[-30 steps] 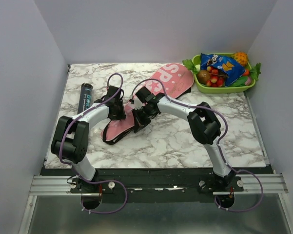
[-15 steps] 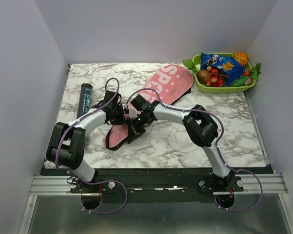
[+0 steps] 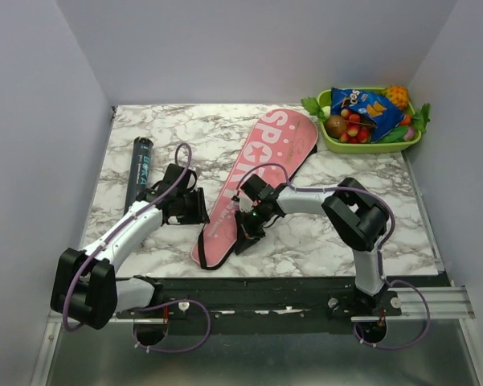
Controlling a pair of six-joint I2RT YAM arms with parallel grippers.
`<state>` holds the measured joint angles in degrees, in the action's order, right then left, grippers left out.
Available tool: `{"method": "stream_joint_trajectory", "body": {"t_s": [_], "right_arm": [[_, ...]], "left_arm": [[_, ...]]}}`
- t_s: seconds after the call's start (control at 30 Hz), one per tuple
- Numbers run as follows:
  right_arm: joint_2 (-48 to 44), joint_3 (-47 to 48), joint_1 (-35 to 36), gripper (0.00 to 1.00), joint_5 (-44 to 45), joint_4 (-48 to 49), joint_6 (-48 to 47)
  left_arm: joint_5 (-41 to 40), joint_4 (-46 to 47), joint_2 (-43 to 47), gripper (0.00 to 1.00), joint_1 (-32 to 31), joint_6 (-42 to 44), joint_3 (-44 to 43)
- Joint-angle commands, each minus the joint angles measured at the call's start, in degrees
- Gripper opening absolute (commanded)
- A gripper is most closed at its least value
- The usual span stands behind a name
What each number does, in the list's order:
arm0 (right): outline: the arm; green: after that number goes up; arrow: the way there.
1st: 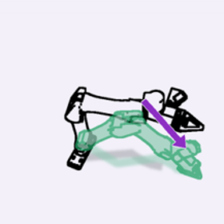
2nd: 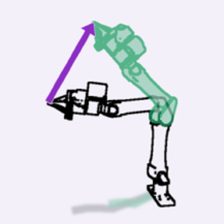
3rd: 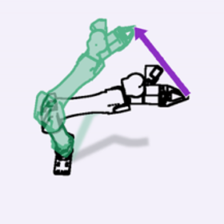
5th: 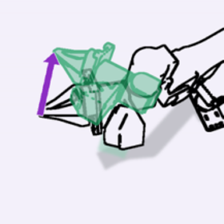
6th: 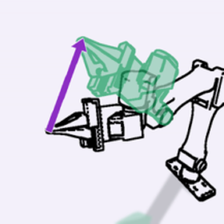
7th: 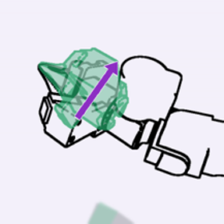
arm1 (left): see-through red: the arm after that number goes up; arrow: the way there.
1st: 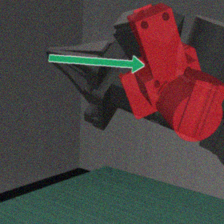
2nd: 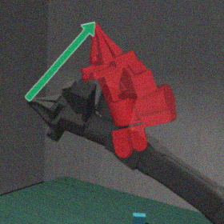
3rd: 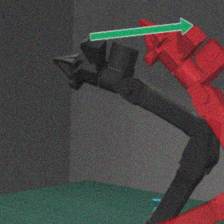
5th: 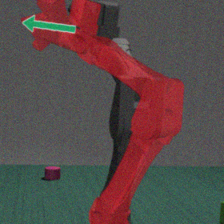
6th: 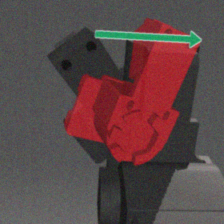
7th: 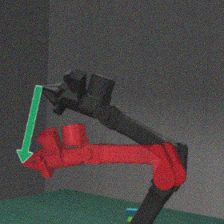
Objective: Pack up the badminton gear
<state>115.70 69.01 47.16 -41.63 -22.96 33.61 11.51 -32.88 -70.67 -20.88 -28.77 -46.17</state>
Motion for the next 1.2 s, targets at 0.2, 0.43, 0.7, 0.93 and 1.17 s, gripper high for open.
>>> {"method": "stream_joint_trajectory", "body": {"t_s": [0.2,0.43,0.7,0.93,1.17], "right_arm": [[-6.54,-7.84,-1.10,0.01,8.40,2.04,3.04],[-8.74,-9.77,-1.19,0.01,10.07,1.61,2.87],[-9.44,-9.86,-0.14,0.01,10.78,0.73,2.34],[-10.58,-9.69,5.04,0.01,7.18,3.80,7.16],[-11.99,-9.96,11.11,0.01,5.76,10.12,15.17]], "left_arm": [[5.46,0.80,-2.62,0.42,-8.55,1.27,2.93],[-1.30,-1.48,-7.37,0.38,-12.95,0.39,3.46],[-4.39,2.02,-13.52,0.35,-13.13,0.03,4.42],[-2.90,4.06,-14.14,0.34,-13.31,-0.23,4.69],[-1.58,5.64,-12.12,0.34,-13.31,-0.41,4.78]]}}
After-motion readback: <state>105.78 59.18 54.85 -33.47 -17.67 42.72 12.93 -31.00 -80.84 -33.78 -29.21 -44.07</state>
